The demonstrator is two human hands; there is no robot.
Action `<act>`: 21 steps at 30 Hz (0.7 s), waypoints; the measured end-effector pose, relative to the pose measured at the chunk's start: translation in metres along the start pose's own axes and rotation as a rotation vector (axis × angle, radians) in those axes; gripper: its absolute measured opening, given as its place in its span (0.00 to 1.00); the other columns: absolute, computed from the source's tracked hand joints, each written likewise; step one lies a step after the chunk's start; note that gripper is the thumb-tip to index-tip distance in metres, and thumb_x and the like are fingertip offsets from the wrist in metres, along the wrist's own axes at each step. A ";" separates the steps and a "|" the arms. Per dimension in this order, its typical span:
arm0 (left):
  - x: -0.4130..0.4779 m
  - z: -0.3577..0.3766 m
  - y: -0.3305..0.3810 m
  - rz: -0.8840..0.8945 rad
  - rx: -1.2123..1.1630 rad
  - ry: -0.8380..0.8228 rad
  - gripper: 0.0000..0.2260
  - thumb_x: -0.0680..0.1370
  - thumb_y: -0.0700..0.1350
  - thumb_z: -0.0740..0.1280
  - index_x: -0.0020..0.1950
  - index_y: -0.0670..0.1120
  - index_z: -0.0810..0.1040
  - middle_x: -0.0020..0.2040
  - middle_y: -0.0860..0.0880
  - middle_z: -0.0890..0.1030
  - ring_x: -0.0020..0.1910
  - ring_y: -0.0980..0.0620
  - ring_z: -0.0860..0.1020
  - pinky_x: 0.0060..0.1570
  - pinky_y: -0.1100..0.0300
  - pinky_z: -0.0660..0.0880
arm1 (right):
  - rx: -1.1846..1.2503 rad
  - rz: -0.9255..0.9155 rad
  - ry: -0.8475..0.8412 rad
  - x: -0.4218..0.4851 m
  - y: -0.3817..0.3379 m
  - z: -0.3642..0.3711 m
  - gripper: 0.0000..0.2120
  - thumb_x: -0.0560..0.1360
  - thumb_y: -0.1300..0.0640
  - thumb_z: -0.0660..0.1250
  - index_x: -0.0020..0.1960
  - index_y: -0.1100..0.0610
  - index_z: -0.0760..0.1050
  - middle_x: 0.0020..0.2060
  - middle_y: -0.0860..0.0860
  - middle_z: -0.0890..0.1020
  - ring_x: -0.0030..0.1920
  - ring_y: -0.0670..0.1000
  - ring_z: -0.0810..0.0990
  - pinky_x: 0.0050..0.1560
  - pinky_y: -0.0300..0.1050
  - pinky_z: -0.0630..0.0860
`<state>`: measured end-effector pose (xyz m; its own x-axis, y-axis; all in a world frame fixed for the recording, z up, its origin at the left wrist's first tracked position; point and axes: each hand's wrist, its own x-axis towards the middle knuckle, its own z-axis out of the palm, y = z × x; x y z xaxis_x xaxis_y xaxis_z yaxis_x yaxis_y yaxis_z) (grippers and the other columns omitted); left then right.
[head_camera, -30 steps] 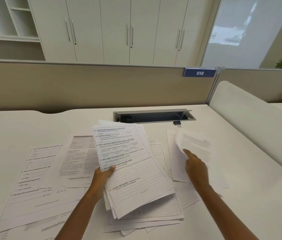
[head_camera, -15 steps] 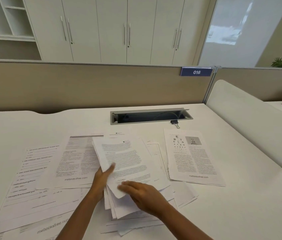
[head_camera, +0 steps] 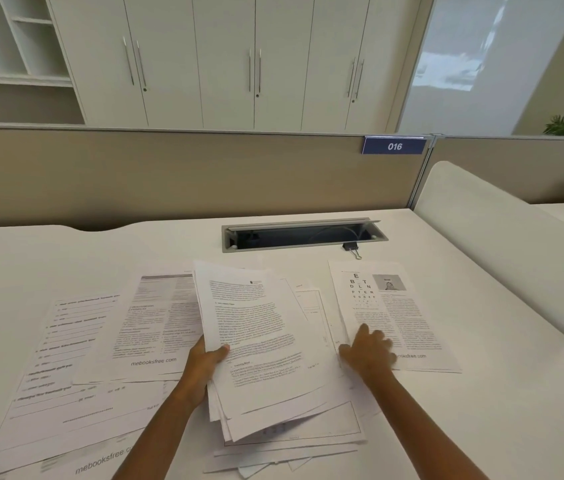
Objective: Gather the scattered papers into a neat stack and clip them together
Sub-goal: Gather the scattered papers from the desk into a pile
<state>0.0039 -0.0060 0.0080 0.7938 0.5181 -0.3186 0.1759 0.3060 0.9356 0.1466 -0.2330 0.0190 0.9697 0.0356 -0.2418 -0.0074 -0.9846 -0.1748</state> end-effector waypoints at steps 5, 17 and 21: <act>0.002 -0.001 -0.001 -0.012 -0.001 -0.002 0.19 0.77 0.33 0.61 0.67 0.41 0.68 0.64 0.39 0.75 0.59 0.37 0.75 0.61 0.41 0.71 | -0.090 -0.110 0.159 0.004 0.007 -0.003 0.16 0.76 0.61 0.57 0.63 0.62 0.65 0.54 0.57 0.78 0.54 0.56 0.78 0.51 0.45 0.76; 0.002 0.001 -0.001 0.012 -0.006 0.005 0.16 0.79 0.40 0.59 0.68 0.43 0.67 0.64 0.40 0.75 0.58 0.41 0.75 0.63 0.45 0.70 | 0.048 -0.711 0.243 -0.086 -0.073 -0.002 0.18 0.76 0.62 0.53 0.65 0.58 0.65 0.48 0.58 0.81 0.44 0.59 0.80 0.40 0.46 0.72; -0.002 0.009 0.005 0.087 -0.106 0.108 0.17 0.79 0.54 0.54 0.65 0.50 0.68 0.59 0.48 0.75 0.56 0.45 0.75 0.62 0.46 0.70 | 0.045 -0.823 0.118 -0.108 -0.094 0.017 0.18 0.76 0.60 0.55 0.65 0.60 0.65 0.51 0.59 0.80 0.47 0.59 0.80 0.45 0.48 0.74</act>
<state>0.0083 -0.0126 0.0147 0.7355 0.6271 -0.2566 0.0424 0.3354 0.9411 0.0380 -0.1414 0.0450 0.6886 0.7206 0.0812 0.7079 -0.6437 -0.2908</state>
